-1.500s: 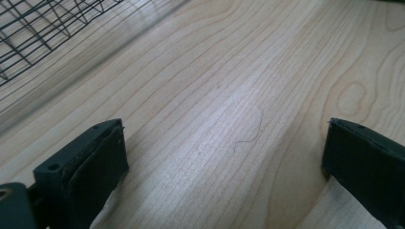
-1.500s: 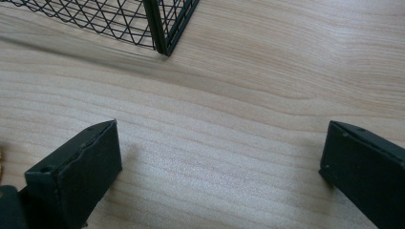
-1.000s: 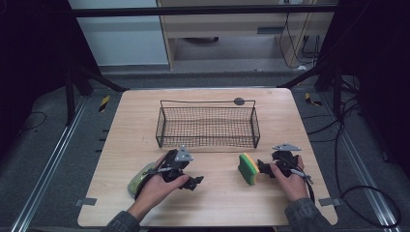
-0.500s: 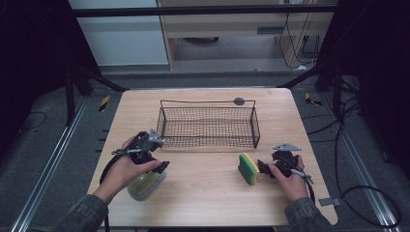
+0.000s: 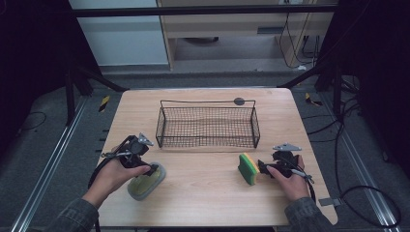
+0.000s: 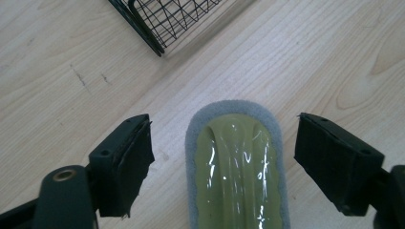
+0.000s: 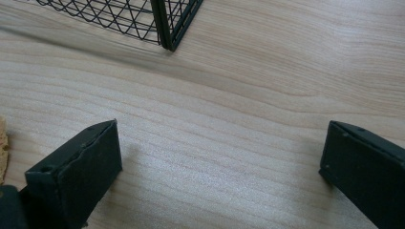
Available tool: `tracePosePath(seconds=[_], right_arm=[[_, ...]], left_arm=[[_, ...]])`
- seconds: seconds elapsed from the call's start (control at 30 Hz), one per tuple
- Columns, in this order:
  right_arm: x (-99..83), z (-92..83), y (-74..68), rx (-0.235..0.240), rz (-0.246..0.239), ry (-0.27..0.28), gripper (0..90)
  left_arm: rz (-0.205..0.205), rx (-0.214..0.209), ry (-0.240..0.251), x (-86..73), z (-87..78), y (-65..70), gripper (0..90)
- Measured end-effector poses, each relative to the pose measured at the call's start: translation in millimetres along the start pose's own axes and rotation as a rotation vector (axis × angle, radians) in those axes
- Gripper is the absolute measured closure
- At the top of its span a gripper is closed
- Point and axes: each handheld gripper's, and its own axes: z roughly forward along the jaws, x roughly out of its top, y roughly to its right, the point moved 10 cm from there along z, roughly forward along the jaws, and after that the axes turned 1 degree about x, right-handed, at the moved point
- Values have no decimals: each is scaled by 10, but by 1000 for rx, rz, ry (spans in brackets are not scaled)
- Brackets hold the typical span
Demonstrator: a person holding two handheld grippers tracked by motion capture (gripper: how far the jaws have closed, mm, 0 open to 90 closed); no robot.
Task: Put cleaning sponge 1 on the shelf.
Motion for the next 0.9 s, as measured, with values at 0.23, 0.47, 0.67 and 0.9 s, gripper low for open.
tracePosePath(seconds=[0.23, 0.47, 0.67, 0.9], right_arm=[[1, -1, -2, 1, 3, 1, 5], [-1, -2, -4, -2, 4, 2, 7], [-1, -3, -7, -1, 5, 2, 7], [-3, -3, -8, 0, 1, 2, 7]], left_arm=[[-4, -2, -48, -110, 26, 22, 311], [-22, -15, -95, -259, 99, 21, 370], [-36, -40, -116, -337, 155, 33, 434], [-27, -55, -142, -352, 227, 72, 482]])
